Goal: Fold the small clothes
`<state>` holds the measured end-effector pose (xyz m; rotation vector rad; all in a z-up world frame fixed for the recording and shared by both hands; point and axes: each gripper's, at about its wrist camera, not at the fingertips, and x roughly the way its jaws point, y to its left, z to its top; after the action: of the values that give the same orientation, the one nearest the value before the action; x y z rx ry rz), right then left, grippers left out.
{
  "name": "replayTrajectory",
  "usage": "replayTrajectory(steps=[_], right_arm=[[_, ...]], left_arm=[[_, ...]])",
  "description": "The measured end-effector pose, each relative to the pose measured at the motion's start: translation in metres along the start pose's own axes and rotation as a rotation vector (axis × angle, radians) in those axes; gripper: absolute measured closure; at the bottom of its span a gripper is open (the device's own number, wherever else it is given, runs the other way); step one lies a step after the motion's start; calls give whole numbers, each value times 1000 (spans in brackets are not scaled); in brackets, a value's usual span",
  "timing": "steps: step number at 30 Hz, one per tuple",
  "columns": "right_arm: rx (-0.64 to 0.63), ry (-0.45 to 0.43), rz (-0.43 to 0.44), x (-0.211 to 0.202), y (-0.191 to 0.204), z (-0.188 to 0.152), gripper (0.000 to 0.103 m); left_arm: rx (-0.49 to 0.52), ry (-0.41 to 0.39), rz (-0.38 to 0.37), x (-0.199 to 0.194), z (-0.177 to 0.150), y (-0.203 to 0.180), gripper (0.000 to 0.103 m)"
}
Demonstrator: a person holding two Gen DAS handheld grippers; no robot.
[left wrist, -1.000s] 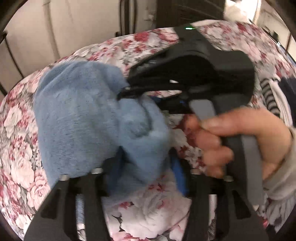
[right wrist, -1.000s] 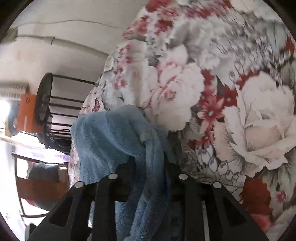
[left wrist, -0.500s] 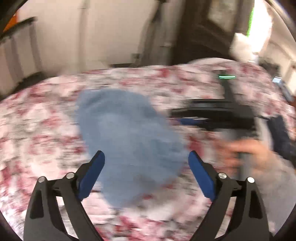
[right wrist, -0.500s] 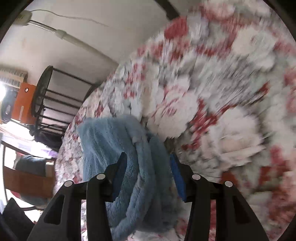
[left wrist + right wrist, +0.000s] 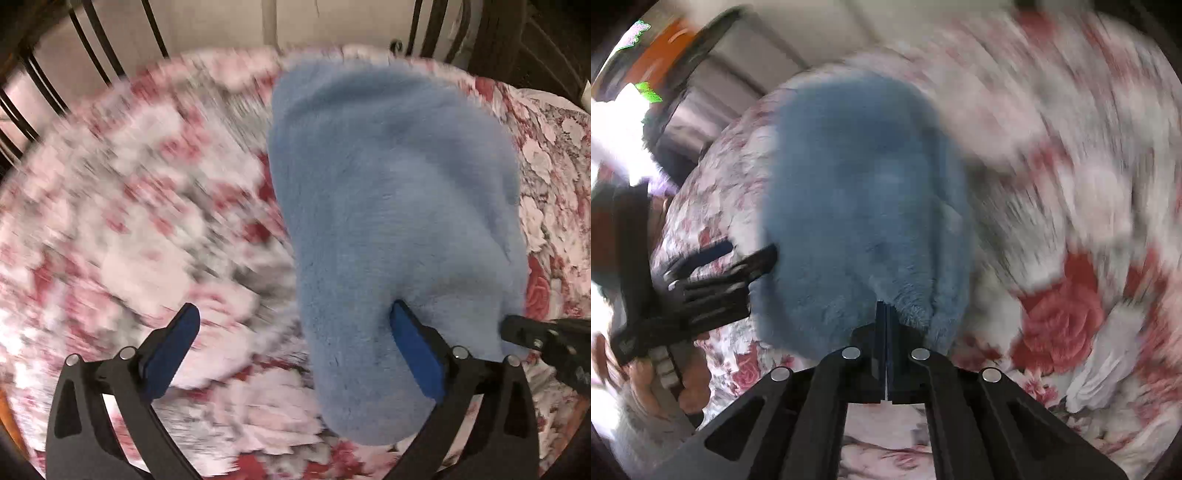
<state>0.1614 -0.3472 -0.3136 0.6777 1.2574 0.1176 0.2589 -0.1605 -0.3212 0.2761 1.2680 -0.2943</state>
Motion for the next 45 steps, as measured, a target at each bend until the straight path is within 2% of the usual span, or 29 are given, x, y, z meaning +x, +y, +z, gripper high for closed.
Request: replayTrajectory(steps=[1, 4, 7, 11, 14, 18, 22, 24, 26, 28, 30, 33, 35, 39, 42, 45], right_arm=[[19, 0, 25, 0, -5, 1, 103], [-13, 5, 3, -2, 1, -1, 103], [24, -2, 52, -13, 10, 11, 103], [-44, -127, 71, -45, 39, 24, 97], [-19, -190, 102, -48, 47, 42, 97], [6, -243, 124, -41, 58, 67, 97], [10, -219, 128, -14, 65, 84, 97], [13, -192, 55, 5, 62, 90, 101], [50, -153, 1, 25, 45, 91, 103], [121, -138, 54, 37, 22, 93, 103], [157, -131, 90, 39, 15, 95, 103], [110, -135, 54, 38, 24, 95, 103], [116, -138, 63, 35, 27, 94, 103], [121, -152, 85, 20, 29, 89, 102], [92, -164, 85, 7, 39, 84, 97], [53, -170, 89, -8, 47, 77, 97]], left_arm=[[-33, 9, -23, 5, 0, 4, 4], [-50, 15, -36, 6, 2, 8, 4], [-70, -6, -53, -5, 3, 14, 4], [-92, -75, -91, -38, 9, 21, 6], [-57, -116, -119, -54, 5, 15, 6], [4, -105, -130, -53, 1, 0, 6], [36, -22, -147, -29, -8, -10, 5], [49, 17, -119, -11, -11, -13, 4], [37, 56, -134, 4, -12, -11, 4], [21, 74, -161, 11, -11, -8, 4], [34, 65, -158, 12, -10, -9, 4], [45, 54, -154, 11, -10, -11, 4], [38, 50, -158, 10, -10, -10, 4], [48, 27, -140, 2, -8, -13, 4], [48, 12, -129, -6, -8, -13, 4], [36, -10, -129, -17, -6, -10, 4]])
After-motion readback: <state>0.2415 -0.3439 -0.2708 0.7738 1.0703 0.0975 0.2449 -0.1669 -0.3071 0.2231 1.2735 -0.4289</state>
